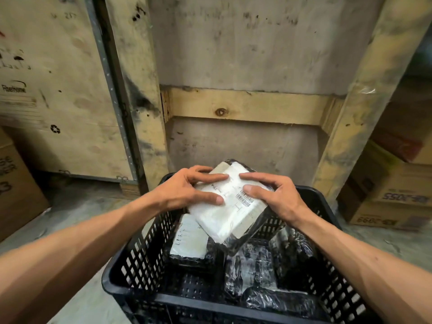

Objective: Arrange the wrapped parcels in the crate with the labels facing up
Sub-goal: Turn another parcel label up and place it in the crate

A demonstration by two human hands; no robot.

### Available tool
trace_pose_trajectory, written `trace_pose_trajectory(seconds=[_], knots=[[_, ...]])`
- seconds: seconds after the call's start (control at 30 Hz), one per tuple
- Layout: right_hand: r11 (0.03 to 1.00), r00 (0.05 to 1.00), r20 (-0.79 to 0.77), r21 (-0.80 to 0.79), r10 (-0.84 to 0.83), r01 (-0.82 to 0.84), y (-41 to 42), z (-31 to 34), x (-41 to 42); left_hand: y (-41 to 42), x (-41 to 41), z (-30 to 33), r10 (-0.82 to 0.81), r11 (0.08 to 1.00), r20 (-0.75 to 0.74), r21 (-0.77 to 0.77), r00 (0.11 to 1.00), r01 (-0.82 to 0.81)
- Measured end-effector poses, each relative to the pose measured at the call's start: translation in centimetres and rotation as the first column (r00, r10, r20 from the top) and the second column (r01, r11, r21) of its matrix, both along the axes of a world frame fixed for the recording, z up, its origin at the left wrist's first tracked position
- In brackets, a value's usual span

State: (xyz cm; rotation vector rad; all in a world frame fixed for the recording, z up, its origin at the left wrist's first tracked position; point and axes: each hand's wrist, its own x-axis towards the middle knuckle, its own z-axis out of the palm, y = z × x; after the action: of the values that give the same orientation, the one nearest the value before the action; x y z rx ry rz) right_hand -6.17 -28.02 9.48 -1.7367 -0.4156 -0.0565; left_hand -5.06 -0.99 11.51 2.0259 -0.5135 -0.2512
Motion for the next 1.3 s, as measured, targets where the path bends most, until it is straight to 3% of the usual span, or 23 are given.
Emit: trace_pose_trajectory(seconds=[0.13, 0.27, 0.4, 0.5, 0.57, 0.63, 0.73, 0.8, 0.93, 1.07, 1.3], knots=[[0.993, 0.998, -0.005, 0.100, -0.068, 0.068, 1.1, 0.5, 0.1, -0.4, 0.1, -1.1, 0.037, 0.964, -0.117, -0.259, 0.992, -0.066], [0.995, 0.994, -0.023, 0.005, -0.102, 0.103, 2.4, -0.8, -0.2, -1.3, -0.1, -2.6, 0.159, 0.861, -0.161, -0.460, 0.974, -0.217], [0.984, 0.996, -0.069, 0.175, 0.056, -0.043, 3.6, -3.7, -0.6, -1.8, -0.3, -3.1, 0.215, 0.778, -0.216, -0.552, 0.952, -0.301], [0.992, 0.997, -0.065, 0.117, 0.046, -0.039, 3.8, -4.8, -0.2, -2.1, -0.8, -4.3, 0.270, 0.742, -0.253, -0.560, 0.929, -0.368], [0.999, 0.997, -0.082, 0.043, 0.011, -0.008, 4.2, -5.6, -0.2, -2.0, -1.2, -5.2, 0.294, 0.747, -0.276, -0.530, 0.915, -0.400], [1.000, 0.992, -0.123, -0.013, -0.019, 0.017, 4.6, -6.4, -0.3, -1.2, -1.5, -5.9, 0.284, 0.812, -0.274, -0.441, 0.919, -0.383], [0.996, 0.983, -0.182, -0.088, -0.029, 0.014, 5.0, -7.9, -0.3, 0.7, -1.9, -6.8, 0.172, 0.955, -0.262, -0.193, 0.950, -0.226], [0.996, 0.971, -0.238, -0.086, 0.009, -0.030, 5.1, -8.7, -0.4, 1.7, -2.1, -7.4, 0.132, 0.988, -0.271, -0.040, 0.953, -0.148], [0.951, 0.923, -0.377, -0.254, 0.072, -0.178, 5.8, -10.1, -0.4, 2.2, -2.0, -8.6, 0.154, 0.988, -0.372, 0.059, 0.916, -0.142], [0.873, 0.890, -0.419, -0.348, 0.180, -0.341, 6.5, -11.7, -0.3, 2.3, -1.3, -9.9, 0.222, 0.975, -0.429, 0.125, 0.876, -0.185], [0.786, 0.916, -0.395, -0.545, 0.065, -0.291, 8.2, -13.4, 1.7, 2.9, 0.6, -11.7, 0.373, 0.927, -0.409, 0.193, 0.833, -0.321]])
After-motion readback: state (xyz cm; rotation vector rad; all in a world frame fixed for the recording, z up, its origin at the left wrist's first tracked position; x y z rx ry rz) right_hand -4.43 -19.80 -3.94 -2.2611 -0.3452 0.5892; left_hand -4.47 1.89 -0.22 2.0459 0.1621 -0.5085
